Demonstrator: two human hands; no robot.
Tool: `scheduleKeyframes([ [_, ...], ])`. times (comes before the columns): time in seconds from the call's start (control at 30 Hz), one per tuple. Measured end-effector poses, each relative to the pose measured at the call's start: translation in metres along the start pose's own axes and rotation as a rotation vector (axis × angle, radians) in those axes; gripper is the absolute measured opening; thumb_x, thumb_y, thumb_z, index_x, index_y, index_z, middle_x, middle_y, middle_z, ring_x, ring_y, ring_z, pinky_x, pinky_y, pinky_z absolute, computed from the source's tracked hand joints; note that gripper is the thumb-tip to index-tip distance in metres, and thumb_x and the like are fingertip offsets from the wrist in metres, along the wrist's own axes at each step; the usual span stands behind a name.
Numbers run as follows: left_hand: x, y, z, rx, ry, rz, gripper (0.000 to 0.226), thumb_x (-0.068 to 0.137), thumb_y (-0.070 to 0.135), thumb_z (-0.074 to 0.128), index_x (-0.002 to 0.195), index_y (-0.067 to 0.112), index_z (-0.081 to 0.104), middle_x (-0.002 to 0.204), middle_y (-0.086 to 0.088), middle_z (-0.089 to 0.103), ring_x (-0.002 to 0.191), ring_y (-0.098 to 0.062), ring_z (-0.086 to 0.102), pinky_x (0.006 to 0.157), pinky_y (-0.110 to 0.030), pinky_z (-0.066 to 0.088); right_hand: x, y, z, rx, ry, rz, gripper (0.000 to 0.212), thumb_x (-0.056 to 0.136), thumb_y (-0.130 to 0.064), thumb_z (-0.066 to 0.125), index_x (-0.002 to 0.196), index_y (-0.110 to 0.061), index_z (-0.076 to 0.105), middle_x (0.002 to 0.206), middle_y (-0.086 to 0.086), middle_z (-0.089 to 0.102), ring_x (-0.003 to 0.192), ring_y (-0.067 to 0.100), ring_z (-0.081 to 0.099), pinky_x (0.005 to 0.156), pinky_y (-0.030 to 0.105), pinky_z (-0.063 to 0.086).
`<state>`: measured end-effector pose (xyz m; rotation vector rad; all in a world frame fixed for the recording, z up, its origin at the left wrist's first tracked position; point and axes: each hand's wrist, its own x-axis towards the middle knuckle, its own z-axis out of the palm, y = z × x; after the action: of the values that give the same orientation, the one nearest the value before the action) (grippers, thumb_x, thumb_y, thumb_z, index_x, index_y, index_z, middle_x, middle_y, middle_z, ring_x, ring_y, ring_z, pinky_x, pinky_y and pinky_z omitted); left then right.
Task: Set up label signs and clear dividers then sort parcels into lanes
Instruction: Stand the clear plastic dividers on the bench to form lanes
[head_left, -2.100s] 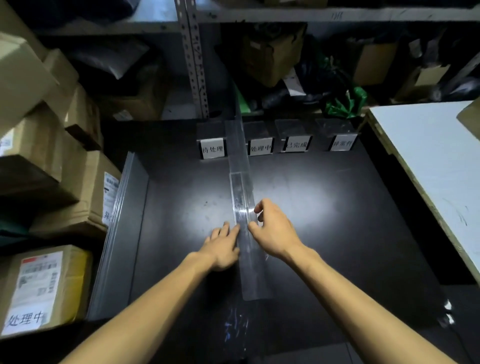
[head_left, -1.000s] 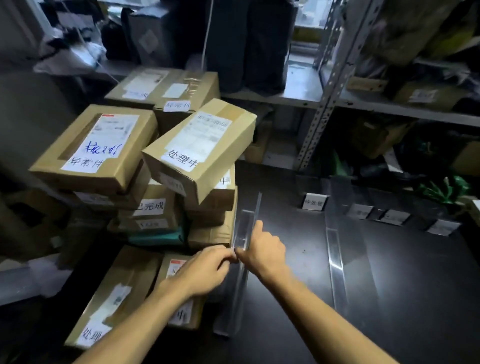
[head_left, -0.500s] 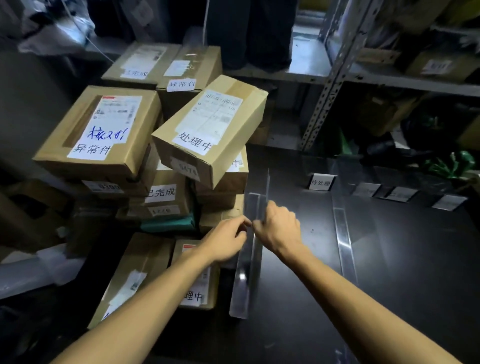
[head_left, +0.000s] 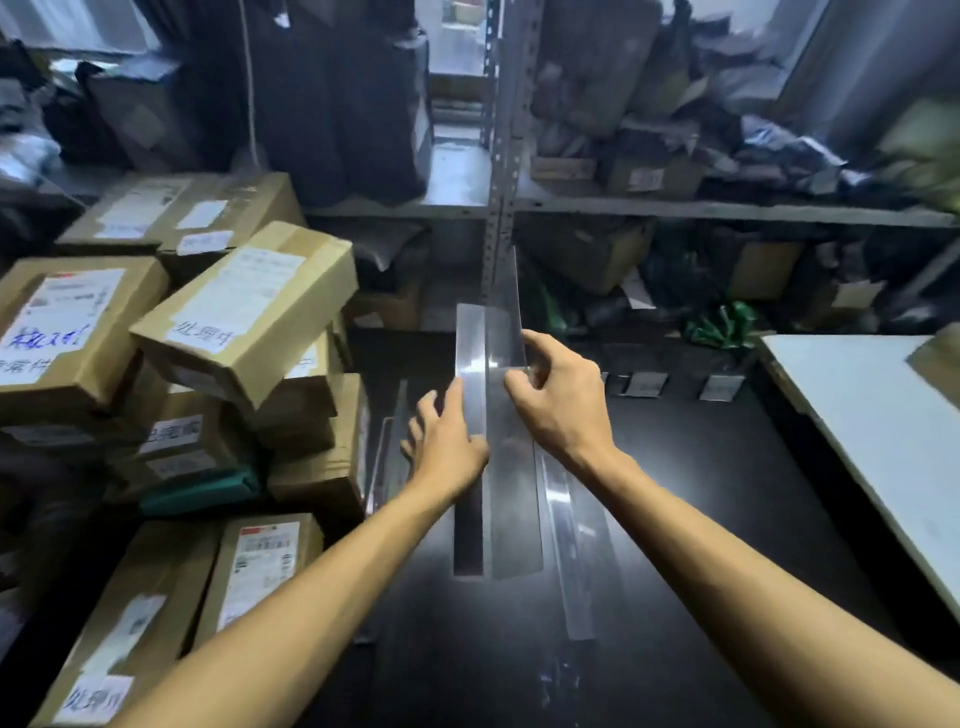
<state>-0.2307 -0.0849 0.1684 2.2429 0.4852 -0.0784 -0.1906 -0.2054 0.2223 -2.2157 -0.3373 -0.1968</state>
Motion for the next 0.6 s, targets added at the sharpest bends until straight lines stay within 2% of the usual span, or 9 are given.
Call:
scheduleKeyframes([
  [0.07, -0.003, 0.028, 0.017, -0.576, -0.059, -0.27, 0.062, 0.091, 0.0, 0.05, 0.149, 0.013, 0.034, 0.133, -0.015, 0.051, 0.105, -0.03, 0.059, 0.086, -0.036, 0.049, -0.007, 0.016, -0.023, 0.005, 0.002, -0.038, 0.039, 0.079, -0.02, 0.061, 0.117, -0.026, 0.068, 0.074, -0.005, 0.059, 0.068, 0.014, 0.056, 0.075, 0.038, 0.053],
  [0.1, -0.004, 0.042, 0.028, -0.805, -0.063, -0.387, 0.05, 0.091, -0.005, 0.046, 0.139, 0.005, 0.046, 0.113, -0.015, 0.061, 0.084, -0.027, 0.062, 0.076, -0.036, 0.051, -0.012, 0.025, -0.036, 0.013, -0.005, -0.055, 0.044, 0.079, -0.02, 0.062, 0.122, -0.026, 0.066, 0.081, -0.005, 0.059, 0.069, 0.012, 0.056, 0.077, 0.038, 0.053],
  [0.13, -0.006, 0.054, 0.039, -0.917, -0.044, -0.452, 0.039, 0.091, -0.007, 0.044, 0.128, 0.0, 0.054, 0.097, -0.014, 0.064, 0.069, -0.025, 0.059, 0.067, -0.035, 0.051, -0.016, 0.033, -0.048, 0.03, -0.02, -0.068, 0.049, 0.079, -0.02, 0.062, 0.127, -0.028, 0.063, 0.087, -0.006, 0.061, 0.071, 0.011, 0.057, 0.078, 0.037, 0.054],
  [0.23, -0.013, 0.089, 0.071, -0.868, -0.012, -0.441, 0.023, 0.091, -0.005, 0.047, 0.108, 0.001, 0.062, 0.07, -0.008, 0.06, 0.052, -0.018, 0.053, 0.038, -0.019, 0.044, -0.019, 0.054, -0.077, 0.028, -0.085, -0.075, 0.054, 0.076, -0.028, 0.057, 0.13, -0.034, 0.054, 0.093, -0.01, 0.066, 0.079, 0.011, 0.063, 0.078, 0.038, 0.056],
  [0.33, -0.016, 0.12, 0.101, -0.822, -0.069, -0.428, 0.017, 0.092, -0.001, 0.049, 0.101, 0.003, 0.063, 0.063, -0.006, 0.054, 0.035, -0.009, 0.052, 0.03, -0.013, 0.035, -0.01, 0.076, -0.104, -0.006, -0.075, -0.043, 0.048, 0.076, -0.034, 0.057, 0.124, -0.034, 0.051, 0.095, -0.01, 0.067, 0.084, 0.013, 0.065, 0.079, 0.04, 0.056],
  [0.4, -0.012, 0.134, 0.117, -0.796, -0.113, -0.426, 0.017, 0.091, -0.003, 0.047, 0.101, 0.003, 0.06, 0.059, -0.005, 0.049, 0.024, -0.003, 0.042, 0.029, -0.011, 0.031, -0.004, 0.09, -0.117, -0.013, -0.048, -0.025, 0.043, 0.077, -0.034, 0.058, 0.12, -0.034, 0.054, 0.096, -0.011, 0.067, 0.083, 0.009, 0.065, 0.08, 0.038, 0.056],
  [0.47, 0.002, 0.144, 0.135, -0.766, -0.143, -0.423, 0.028, 0.09, -0.008, 0.043, 0.112, 0.001, 0.058, 0.055, -0.004, 0.05, 0.026, -0.007, 0.044, 0.03, -0.013, 0.033, 0.006, 0.106, -0.127, -0.007, -0.028, -0.005, 0.039, 0.079, -0.031, 0.058, 0.118, -0.034, 0.056, 0.096, -0.013, 0.068, 0.08, 0.005, 0.065, 0.08, 0.036, 0.056],
  [0.53, 0.023, 0.148, 0.15, -0.74, -0.16, -0.435, 0.04, 0.089, -0.009, 0.039, 0.126, -0.008, 0.054, 0.052, -0.003, 0.055, 0.038, -0.014, 0.048, 0.033, -0.016, 0.039, 0.02, 0.125, -0.133, 0.004, -0.019, 0.014, 0.037, 0.082, -0.025, 0.059, 0.117, -0.032, 0.057, 0.093, -0.013, 0.066, 0.079, 0.005, 0.065, 0.081, 0.037, 0.057],
  [0.6, 0.048, 0.153, 0.165, -0.723, -0.187, -0.448, 0.04, 0.09, -0.006, 0.036, 0.127, -0.004, 0.053, 0.064, -0.006, 0.062, 0.048, -0.017, 0.051, 0.037, -0.019, 0.044, 0.036, 0.146, -0.134, 0.007, -0.009, 0.035, 0.036, 0.083, -0.02, 0.059, 0.118, -0.03, 0.057, 0.089, -0.016, 0.065, 0.079, 0.006, 0.065, 0.081, 0.038, 0.056],
])
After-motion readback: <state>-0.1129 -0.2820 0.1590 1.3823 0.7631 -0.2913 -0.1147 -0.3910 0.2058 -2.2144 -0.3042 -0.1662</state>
